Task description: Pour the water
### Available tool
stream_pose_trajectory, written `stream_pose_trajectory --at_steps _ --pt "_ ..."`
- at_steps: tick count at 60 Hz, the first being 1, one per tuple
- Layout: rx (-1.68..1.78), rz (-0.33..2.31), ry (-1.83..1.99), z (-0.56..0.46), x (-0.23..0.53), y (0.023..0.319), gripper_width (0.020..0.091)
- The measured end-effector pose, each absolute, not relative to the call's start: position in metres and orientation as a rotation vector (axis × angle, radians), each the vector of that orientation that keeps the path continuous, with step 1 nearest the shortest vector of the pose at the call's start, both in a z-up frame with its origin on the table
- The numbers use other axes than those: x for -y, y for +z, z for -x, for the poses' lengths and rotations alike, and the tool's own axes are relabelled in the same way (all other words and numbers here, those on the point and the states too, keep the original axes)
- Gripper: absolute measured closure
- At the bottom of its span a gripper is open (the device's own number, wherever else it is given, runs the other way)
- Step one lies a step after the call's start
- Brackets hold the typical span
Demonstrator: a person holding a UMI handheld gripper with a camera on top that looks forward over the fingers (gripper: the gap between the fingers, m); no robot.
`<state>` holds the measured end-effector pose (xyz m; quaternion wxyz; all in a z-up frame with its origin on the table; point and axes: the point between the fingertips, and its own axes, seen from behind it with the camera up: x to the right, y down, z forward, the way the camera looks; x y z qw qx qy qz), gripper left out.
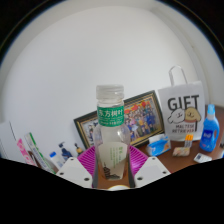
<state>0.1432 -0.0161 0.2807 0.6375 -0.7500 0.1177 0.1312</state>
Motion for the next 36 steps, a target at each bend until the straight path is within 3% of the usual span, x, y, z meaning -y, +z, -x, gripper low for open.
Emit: stream_pose_trajectory --at_steps 8,20,36 --pt "-0.109 1.788 0.018 -0.221 -0.002 0.231 0.0685" --pt "-0.038 1.881 -0.024 -0.276 -0.018 0.14 0.0684" --pt "-0.012 1.964 0.01 -0.288 -0.02 0.06 0.0673"
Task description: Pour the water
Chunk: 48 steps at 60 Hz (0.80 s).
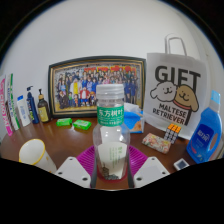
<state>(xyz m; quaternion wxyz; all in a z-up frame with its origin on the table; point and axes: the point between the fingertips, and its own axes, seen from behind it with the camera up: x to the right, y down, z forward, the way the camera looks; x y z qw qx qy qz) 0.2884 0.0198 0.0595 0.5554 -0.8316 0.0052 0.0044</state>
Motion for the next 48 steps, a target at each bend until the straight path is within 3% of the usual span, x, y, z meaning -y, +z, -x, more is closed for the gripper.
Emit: stream_pose_trajectory --at_steps 13,15,19,22,25,31,48 --pt "-0.038 1.934 0.018 -0.29 -0.016 0.057 0.0548" --pt "-0.044 1.978 0.023 -0.29 -0.013 0.048 0.0465" --pt "-0.059 2.041 0.044 -0.286 -0.002 0.038 0.0234" --pt "-0.078 2.072 0.034 -0.285 0.005 0.034 0.0279" --pt "-0.091 2.085 0.014 -0.284 0.015 0.038 0.0241" --pt "-0.09 2.1 -0.024 -0.279 0.04 0.056 0.0248" --pt "-0.094 2.118 -0.109 -0.228 0.153 0.147 0.0246"
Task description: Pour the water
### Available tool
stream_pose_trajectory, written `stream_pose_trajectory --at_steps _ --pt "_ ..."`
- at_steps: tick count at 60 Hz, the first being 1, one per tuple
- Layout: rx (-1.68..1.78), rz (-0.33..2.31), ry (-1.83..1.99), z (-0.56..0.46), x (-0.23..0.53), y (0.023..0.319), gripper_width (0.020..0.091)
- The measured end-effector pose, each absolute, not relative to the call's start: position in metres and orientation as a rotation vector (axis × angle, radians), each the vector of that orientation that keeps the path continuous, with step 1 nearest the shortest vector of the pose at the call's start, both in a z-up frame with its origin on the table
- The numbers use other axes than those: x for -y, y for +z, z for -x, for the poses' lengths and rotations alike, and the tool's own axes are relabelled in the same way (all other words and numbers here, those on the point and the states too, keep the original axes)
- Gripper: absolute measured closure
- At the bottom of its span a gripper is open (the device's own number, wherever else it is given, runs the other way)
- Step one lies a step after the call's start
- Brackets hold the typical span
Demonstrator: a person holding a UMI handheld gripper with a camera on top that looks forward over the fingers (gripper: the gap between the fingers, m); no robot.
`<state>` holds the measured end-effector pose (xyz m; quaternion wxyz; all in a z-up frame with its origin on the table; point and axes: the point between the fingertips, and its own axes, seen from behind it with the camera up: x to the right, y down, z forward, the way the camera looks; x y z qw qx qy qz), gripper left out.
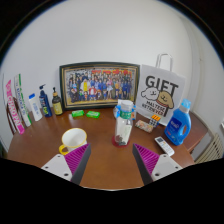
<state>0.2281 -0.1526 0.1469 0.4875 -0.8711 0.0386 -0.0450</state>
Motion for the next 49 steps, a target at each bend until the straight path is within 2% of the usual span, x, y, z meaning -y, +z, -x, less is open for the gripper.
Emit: stream_pose_trajectory --at_steps 9,19,32,49 --pt "-0.106 2.128 -0.131 -0.195 0.217 0.187 0.0246" --pt "-0.111 2.13 -0.146 -0.169 0.27 0.213 0.0249" --pt "-0.118 2.129 -0.15 -0.151 0.305 0.223 0.0252" --pt "-0.123 2.158 -0.134 -0.139 0.322 0.215 0.025"
